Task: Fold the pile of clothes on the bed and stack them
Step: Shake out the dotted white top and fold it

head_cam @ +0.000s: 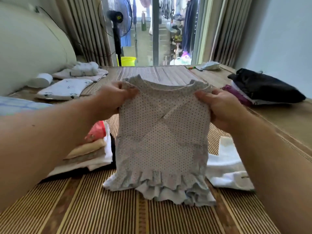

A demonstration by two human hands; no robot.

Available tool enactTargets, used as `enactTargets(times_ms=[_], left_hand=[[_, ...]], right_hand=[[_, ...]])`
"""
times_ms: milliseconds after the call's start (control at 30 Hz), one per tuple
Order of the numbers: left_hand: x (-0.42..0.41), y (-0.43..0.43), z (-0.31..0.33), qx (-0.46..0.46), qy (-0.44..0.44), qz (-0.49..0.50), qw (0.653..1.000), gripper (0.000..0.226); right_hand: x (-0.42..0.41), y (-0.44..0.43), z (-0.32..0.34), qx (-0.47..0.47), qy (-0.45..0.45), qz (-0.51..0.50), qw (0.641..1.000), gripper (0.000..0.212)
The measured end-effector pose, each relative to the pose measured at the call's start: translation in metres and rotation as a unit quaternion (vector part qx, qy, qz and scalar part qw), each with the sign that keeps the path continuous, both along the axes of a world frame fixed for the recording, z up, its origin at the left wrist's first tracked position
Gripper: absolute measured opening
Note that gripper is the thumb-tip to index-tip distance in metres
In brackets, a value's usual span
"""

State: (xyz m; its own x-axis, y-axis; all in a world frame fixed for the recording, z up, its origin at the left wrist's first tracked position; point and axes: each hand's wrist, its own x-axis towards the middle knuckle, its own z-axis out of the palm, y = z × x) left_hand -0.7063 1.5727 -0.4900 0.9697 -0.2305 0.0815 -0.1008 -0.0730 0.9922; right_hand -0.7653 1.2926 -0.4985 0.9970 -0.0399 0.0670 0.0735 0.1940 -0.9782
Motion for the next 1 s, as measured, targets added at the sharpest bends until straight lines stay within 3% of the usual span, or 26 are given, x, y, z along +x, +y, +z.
enactTargets(times_ms=[200, 367, 467, 533, 633, 700, 833, 1000], left_hand=[[-0.055, 0.016, 0.083, -0.053, -0.076, -0.058, 0.994, 0.029], [-0.086, 0.032, 0.137, -0.026, -0.106, -0.085, 0.990, 0.033], [-0.091, 0.033, 0.153, -0.010, -0.096, -0.110, 0.989, 0.035], [-0.088, 0.031, 0.152, 0.011, -0.092, -0.110, 0.990, 0.038], [-0.072, 0.025, 0.130, 0.047, -0.052, -0.091, 0.993, 0.042], [-0.057, 0.018, 0.102, 0.059, -0.020, -0.042, 0.997, 0.040], [-0.020, 0.000, 0.019, 0.151, 0.036, 0.084, 0.984, 0.013], [0.013, -0.016, -0.060, 0.223, 0.034, 0.133, 0.965, 0.019]], right_hand=[[-0.063, 0.012, 0.087, 0.011, -0.088, 0.003, 0.996, 0.041], [-0.099, 0.019, 0.136, -0.005, -0.129, 0.008, 0.992, 0.034], [-0.101, 0.019, 0.152, -0.020, -0.128, 0.013, 0.991, 0.010], [-0.093, 0.018, 0.152, -0.023, -0.108, 0.010, 0.994, 0.014], [-0.065, 0.014, 0.131, -0.056, -0.047, 0.024, 0.997, 0.042], [-0.041, 0.011, 0.104, -0.099, -0.002, 0.016, 0.995, 0.036], [0.008, 0.012, 0.023, -0.173, 0.061, -0.037, 0.982, 0.016], [0.042, 0.016, -0.055, -0.250, 0.066, -0.066, 0.964, 0.006]])
